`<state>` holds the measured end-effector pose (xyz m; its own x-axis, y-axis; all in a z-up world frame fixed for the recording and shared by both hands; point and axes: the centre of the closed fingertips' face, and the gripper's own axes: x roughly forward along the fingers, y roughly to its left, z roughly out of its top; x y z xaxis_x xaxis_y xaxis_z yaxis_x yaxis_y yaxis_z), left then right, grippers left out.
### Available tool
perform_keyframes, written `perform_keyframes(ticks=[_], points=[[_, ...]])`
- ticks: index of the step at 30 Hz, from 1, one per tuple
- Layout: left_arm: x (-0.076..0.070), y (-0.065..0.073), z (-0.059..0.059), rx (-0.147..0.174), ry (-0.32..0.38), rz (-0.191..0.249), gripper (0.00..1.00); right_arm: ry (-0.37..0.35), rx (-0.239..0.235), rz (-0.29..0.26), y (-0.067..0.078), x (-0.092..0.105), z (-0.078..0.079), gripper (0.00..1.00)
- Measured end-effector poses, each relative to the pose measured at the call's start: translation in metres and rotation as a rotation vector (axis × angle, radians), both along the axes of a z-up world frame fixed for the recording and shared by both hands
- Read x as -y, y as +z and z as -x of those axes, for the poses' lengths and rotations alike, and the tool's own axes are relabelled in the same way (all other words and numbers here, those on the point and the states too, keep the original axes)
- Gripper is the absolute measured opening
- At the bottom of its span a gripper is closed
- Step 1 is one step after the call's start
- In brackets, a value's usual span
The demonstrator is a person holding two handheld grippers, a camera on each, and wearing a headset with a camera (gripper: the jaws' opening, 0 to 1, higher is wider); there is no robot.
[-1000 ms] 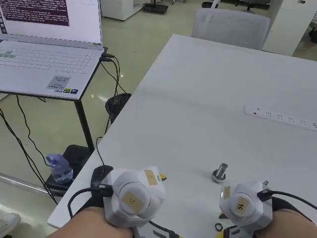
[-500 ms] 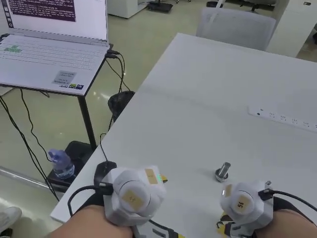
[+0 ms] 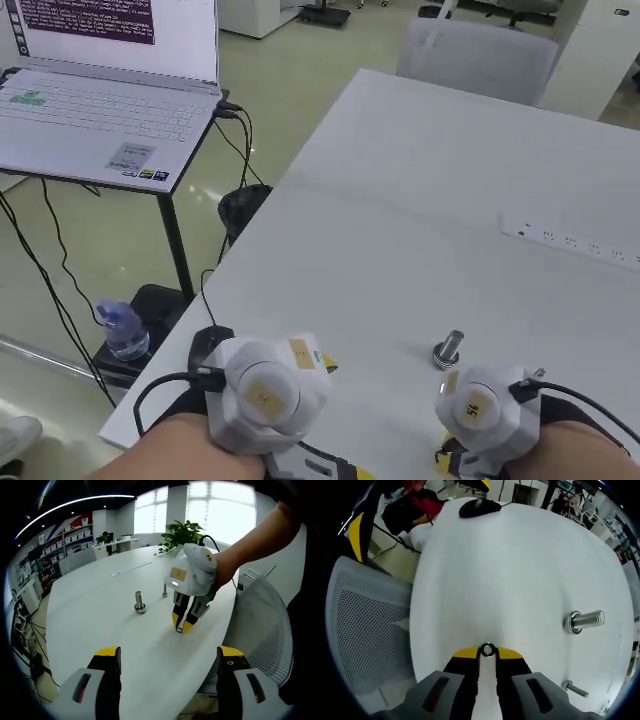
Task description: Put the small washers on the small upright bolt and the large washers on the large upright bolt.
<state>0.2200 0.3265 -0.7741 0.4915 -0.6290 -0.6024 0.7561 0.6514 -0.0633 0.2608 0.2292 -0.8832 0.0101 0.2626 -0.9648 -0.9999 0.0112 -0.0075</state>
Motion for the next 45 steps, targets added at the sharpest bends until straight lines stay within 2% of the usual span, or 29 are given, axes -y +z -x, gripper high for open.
perform_keyframes(ticks=[9,14,20,28,31,36,37,40,45], points=[[0.003,0.0,-0.004,-0.002,0.003,0.003,0.77,-0.025,-0.005,-0.011,0.006,0.007,-0.005,0.12],[0.003,-0.003,-0.004,-0.002,0.002,-0.003,0.78,-0.055,-0.007,-0.009,0.013,0.023,-0.011,0.12],[0.004,-0.005,-0.005,-0.001,-0.001,-0.011,0.82,-0.134,-0.001,-0.01,0.024,0.051,-0.024,0.12],[0.007,-0.007,-0.01,0.001,-0.005,-0.013,0.86,-0.213,0.023,-0.014,0.041,0.085,-0.049,0.12],[0.007,-0.007,-0.013,0.013,0.0,-0.017,0.89,-0.235,0.031,-0.02,0.05,0.094,-0.06,0.12],[0.009,-0.011,-0.017,0.011,0.002,-0.017,0.92,-0.25,0.046,-0.018,0.06,0.106,-0.078,0.12],[0.009,-0.012,-0.016,0.006,0.001,-0.02,0.92,-0.252,0.049,-0.018,0.061,0.107,-0.08,0.12],[0.01,-0.013,-0.016,0.016,-0.004,-0.029,0.96,-0.265,0.052,-0.022,0.065,0.111,-0.089,0.12],[0.012,-0.014,-0.016,0.01,-0.003,-0.03,0.97,-0.276,0.059,-0.037,0.07,0.109,-0.101,0.12]])
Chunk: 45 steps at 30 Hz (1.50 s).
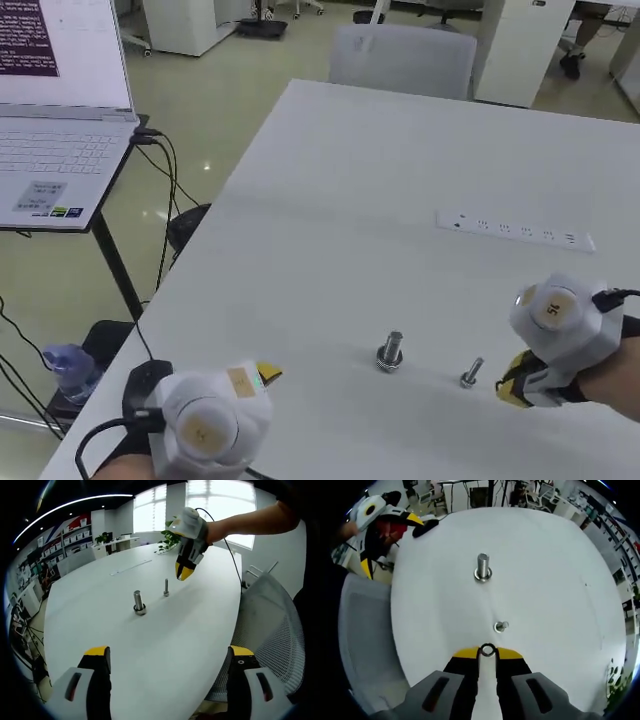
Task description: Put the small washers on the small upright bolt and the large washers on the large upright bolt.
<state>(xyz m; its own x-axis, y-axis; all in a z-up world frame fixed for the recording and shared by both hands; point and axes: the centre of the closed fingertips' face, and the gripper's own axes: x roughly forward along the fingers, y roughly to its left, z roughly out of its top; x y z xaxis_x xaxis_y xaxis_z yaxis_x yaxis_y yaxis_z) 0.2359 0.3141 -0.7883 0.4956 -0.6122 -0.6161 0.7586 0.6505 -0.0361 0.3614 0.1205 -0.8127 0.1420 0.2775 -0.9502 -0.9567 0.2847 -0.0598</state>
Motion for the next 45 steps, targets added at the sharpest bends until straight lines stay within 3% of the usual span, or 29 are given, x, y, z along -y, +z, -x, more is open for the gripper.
perform_keyframes(ticks=[8,17,20,45], points=[[0.0,-0.001,-0.003,-0.002,0.005,-0.003,0.99,0.002,0.017,-0.026,0.01,-0.011,-0.015,0.12],[0.001,-0.002,-0.006,-0.008,0.006,0.007,0.99,0.006,0.022,-0.034,0.009,-0.018,-0.028,0.12],[0.001,-0.005,-0.005,-0.011,-0.001,-0.008,0.99,0.016,0.015,-0.024,0.004,-0.02,-0.028,0.12],[-0.002,-0.011,0.0,-0.047,0.001,-0.001,0.9,0.032,-0.007,0.003,-0.011,-0.023,-0.028,0.12]])
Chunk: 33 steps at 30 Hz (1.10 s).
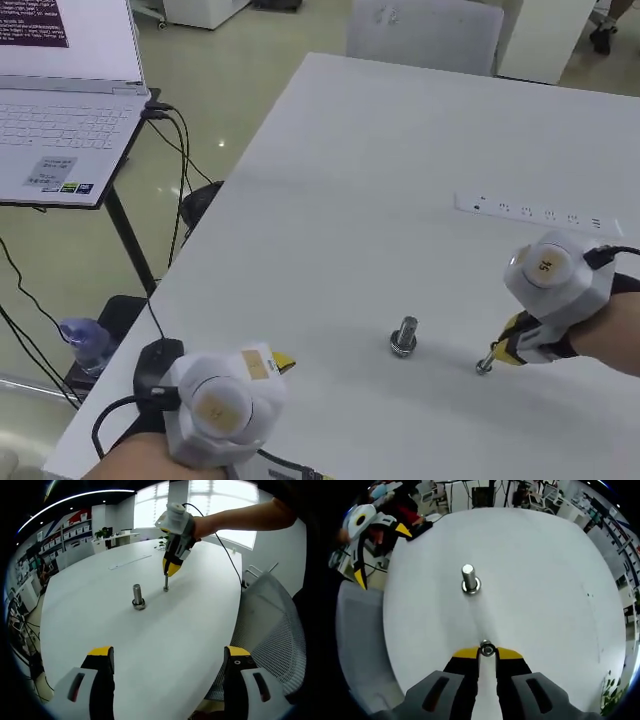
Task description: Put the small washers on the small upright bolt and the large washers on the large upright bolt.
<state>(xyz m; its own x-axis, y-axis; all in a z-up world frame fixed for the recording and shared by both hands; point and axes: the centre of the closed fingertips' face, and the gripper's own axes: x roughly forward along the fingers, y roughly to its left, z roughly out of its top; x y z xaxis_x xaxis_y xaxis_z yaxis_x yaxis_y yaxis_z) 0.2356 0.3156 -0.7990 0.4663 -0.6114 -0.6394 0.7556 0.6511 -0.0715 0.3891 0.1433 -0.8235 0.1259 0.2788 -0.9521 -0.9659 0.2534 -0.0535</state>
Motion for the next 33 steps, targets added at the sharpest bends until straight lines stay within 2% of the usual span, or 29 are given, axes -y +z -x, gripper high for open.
perform_keyframes(ticks=[13,25,33], points=[[0.001,-0.003,0.003,-0.017,-0.002,0.003,0.87,0.023,-0.018,0.035,-0.014,0.0,0.005,0.12],[0.001,-0.007,0.003,-0.031,0.003,0.008,0.85,0.025,-0.047,0.043,-0.029,-0.001,0.008,0.13],[0.003,-0.009,0.004,-0.042,-0.004,0.01,0.83,0.041,-0.05,0.056,-0.033,-0.002,0.008,0.13]])
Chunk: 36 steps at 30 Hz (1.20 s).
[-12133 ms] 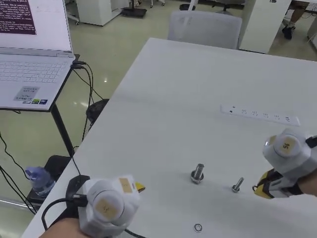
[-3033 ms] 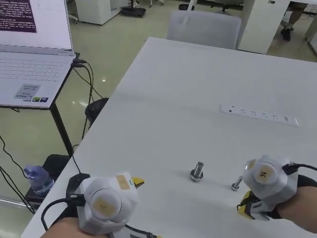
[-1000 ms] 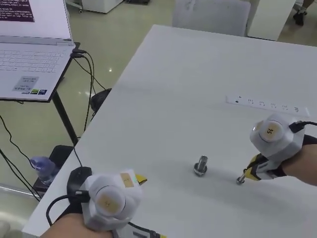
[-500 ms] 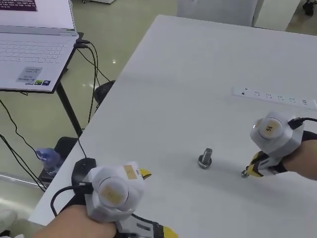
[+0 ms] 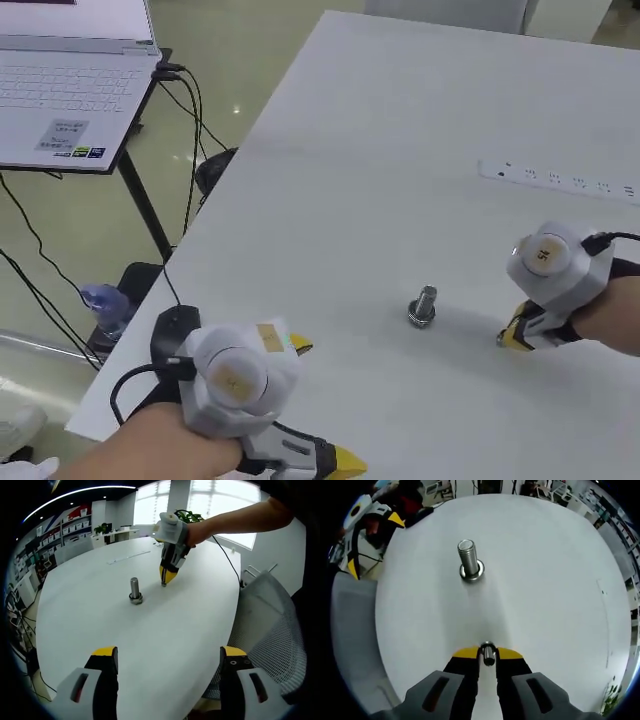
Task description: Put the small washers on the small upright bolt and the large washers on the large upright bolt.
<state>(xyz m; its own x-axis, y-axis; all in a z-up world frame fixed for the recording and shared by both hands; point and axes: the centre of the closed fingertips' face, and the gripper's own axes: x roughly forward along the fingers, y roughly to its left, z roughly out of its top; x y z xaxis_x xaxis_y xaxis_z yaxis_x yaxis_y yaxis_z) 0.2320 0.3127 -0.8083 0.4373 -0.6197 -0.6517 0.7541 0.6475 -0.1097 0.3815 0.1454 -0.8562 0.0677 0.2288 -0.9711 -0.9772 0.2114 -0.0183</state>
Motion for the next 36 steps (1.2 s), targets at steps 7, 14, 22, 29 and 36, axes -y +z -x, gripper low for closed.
perform_keyframes(ticks=[7,14,22,29,36], points=[[0.001,0.001,-0.002,0.001,-0.003,0.002,0.83,0.006,0.005,0.002,0.0,-0.001,-0.001,0.13],[0.006,0.009,-0.007,0.032,0.004,0.034,0.89,0.002,0.009,0.008,-0.002,-0.001,-0.004,0.13],[0.006,0.011,-0.012,0.065,0.014,0.029,0.91,0.001,0.025,-0.007,-0.002,-0.001,-0.008,0.18],[0.008,0.014,-0.012,0.078,0.02,0.045,0.92,-0.032,0.035,-0.065,0.011,0.002,-0.008,0.23],[0.013,0.018,-0.012,0.096,0.019,0.062,0.92,-0.07,0.075,-0.19,0.032,0.003,-0.006,0.28]])
